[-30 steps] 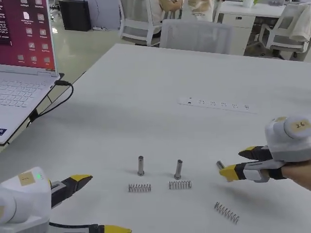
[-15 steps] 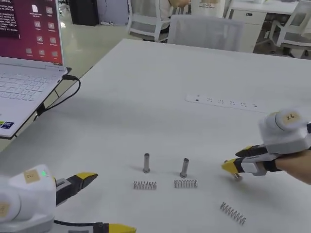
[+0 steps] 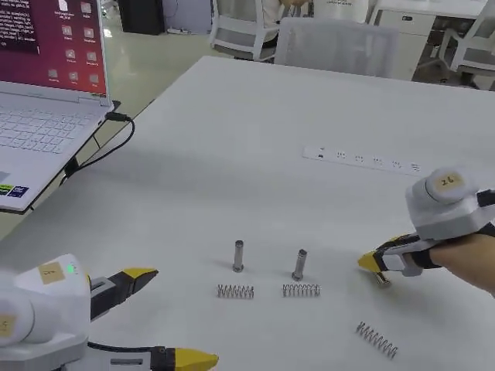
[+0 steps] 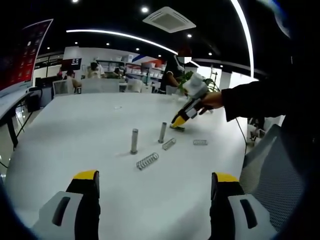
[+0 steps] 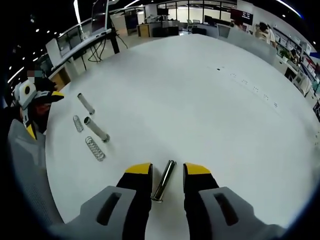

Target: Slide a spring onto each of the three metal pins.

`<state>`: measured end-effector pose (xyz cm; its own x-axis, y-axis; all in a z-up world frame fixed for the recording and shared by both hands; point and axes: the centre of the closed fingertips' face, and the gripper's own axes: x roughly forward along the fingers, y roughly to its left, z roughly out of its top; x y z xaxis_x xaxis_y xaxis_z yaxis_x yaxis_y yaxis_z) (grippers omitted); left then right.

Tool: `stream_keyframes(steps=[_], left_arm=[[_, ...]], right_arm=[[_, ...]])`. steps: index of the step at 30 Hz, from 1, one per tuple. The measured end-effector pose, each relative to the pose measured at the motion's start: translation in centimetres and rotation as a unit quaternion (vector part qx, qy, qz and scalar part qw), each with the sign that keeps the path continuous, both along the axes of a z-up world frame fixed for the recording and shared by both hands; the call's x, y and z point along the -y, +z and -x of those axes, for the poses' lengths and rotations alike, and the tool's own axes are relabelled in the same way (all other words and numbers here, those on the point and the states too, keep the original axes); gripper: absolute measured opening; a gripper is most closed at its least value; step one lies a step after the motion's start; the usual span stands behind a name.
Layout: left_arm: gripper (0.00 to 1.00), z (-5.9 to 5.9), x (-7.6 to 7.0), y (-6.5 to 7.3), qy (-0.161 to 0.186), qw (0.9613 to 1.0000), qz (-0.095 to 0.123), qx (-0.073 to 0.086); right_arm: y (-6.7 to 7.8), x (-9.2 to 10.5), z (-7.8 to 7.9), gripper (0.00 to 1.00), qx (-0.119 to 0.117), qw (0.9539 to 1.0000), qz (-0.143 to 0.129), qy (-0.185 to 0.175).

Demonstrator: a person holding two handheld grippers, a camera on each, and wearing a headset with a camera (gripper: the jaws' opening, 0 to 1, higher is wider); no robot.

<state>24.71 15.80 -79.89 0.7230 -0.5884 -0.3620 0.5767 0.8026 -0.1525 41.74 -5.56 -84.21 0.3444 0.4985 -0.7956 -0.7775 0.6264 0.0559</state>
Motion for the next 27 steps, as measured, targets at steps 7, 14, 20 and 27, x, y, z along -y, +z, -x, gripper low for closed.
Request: stream_keyframes(steps=[7,14,20,27], left_arm=[[0.89,-0.06,-0.09,-0.05,0.001,1.0,0.001,0.0],[0.89,-0.05,-0.11,-0.23,0.001,1.0,0.003,-0.002],[0.88,-0.04,0.02,-0.22,0.001,1.0,0.004,-0.002],[0.88,-0.02,0.03,-0.16,0.001,1.0,0.007,-0.001]], right_arm=[[-0.38,-0.1,-0.2,0.18,-0.008,0.9999,0.011,-0.007],[-0.72,0.09,-0.35,0.17,-0.013,0.9996,0.021,-0.014],[-0.96,0.32,-0.43,0.13,-0.014,0.9991,0.035,-0.018],[-1.05,0.25,-0.62,0.12,-0.014,0.9989,0.04,-0.019]])
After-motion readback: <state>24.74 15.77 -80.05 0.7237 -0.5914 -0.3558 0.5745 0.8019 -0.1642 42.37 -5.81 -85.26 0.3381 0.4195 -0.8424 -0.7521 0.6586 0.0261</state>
